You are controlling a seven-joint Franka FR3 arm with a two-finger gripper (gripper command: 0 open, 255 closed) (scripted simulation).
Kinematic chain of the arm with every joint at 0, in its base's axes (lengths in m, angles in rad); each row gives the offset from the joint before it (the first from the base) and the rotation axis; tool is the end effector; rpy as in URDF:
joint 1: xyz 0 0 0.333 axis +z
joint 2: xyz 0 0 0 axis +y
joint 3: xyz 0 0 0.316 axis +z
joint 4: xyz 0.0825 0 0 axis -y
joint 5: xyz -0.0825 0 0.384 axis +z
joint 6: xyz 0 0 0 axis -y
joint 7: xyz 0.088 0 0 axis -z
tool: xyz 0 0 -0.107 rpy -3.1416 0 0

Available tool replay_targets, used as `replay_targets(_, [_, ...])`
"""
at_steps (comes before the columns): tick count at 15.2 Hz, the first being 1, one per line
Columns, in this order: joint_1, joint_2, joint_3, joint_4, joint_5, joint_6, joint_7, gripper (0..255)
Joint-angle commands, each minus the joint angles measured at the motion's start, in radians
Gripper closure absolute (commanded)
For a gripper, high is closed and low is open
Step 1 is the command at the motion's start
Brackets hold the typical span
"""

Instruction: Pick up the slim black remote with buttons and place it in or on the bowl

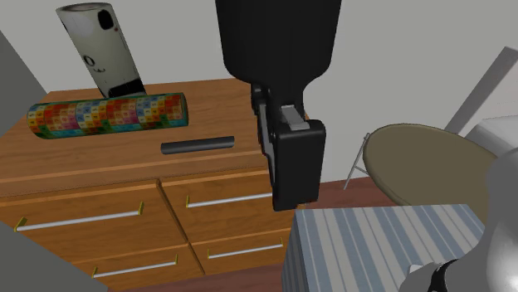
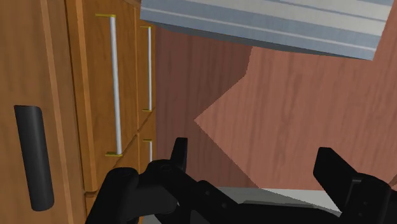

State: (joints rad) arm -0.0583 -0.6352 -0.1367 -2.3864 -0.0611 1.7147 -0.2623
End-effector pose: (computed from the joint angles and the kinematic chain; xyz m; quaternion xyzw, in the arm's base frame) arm 0.3477 -0.0817 0.5359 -0.9984 -0.0526 0.0176 0.0144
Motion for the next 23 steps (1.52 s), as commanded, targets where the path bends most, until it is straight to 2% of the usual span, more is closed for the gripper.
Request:
replay_targets(1, [-0.01, 0.047, -0.032, 0.005, -0.011, 0.045, -0.032, 0])
replay_targets(7, [-0.035, 0.215, -0.137, 0.054, -0.025, 0.169, -0.142, 0])
replay_targets(12, [-0.049, 0.379, -0.218, 0.128, 0.002, 0.256, -0.244, 0])
replay_targets(18, [-0.073, 0.6, -0.297, 0.258, 0.09, 0.33, -0.384, 0])
replay_targets(23, [-0.12, 0.8, -0.329, 0.403, 0.198, 0.355, -0.505, 0])
